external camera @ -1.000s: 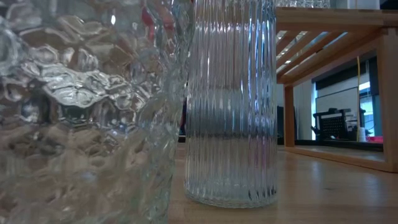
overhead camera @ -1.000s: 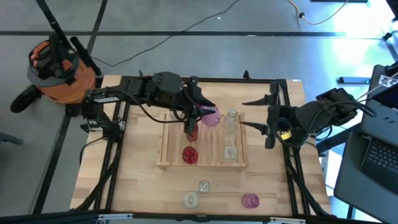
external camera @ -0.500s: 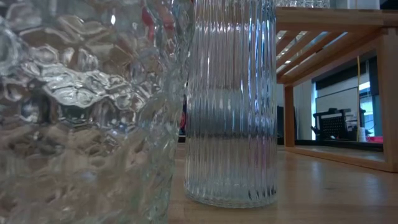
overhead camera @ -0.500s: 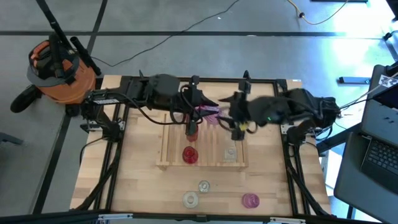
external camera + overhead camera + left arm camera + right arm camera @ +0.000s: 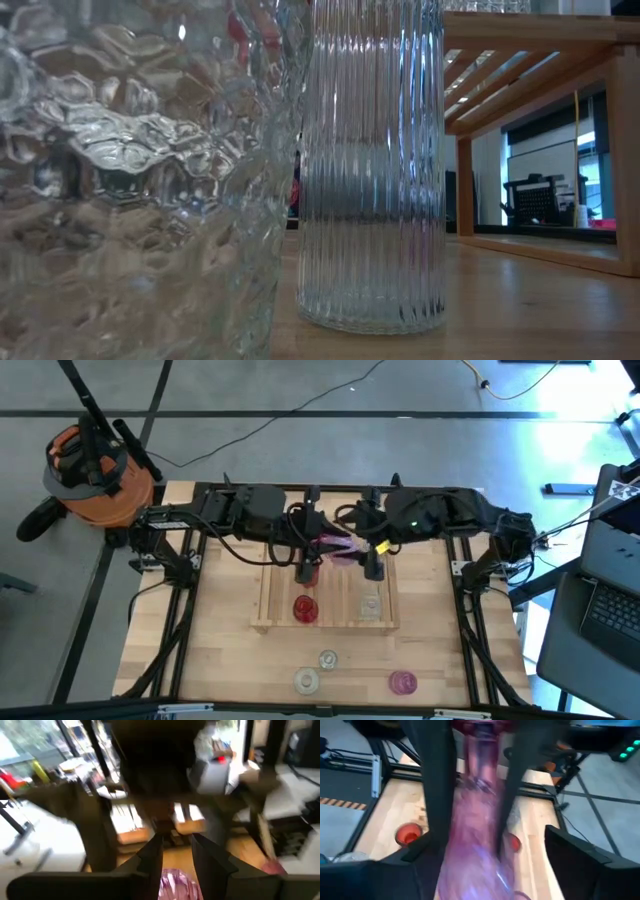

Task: Sort vases onto shelf
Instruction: Put the violet vase on the shelf aligned with the other violet vase

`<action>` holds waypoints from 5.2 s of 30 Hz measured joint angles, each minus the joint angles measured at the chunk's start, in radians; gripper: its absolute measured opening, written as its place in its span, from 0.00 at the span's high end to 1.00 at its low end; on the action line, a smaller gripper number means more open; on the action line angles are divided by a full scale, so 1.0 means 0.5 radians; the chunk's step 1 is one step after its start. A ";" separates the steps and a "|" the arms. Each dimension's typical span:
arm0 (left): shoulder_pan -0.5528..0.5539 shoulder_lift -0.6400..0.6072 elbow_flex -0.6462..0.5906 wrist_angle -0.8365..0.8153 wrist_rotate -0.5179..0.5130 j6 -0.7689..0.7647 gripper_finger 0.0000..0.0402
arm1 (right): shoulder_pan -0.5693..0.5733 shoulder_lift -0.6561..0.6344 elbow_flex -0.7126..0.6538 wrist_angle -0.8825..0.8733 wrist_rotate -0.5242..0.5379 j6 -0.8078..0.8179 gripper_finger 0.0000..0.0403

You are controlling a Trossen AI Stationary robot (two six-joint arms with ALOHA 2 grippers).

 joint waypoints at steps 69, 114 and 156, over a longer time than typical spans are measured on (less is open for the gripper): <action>0.166 -0.290 0.003 0.047 -0.366 -0.549 0.27 | 0.188 0.151 -0.008 0.447 1.639 0.024 0.45; 0.284 -0.235 0.001 -0.711 0.234 -0.989 0.95 | 0.239 0.268 -0.008 0.019 1.392 -0.173 0.47; 0.454 -0.195 0.001 -0.924 0.813 -0.888 0.96 | 0.227 -0.142 0.146 -0.078 0.695 -0.021 0.09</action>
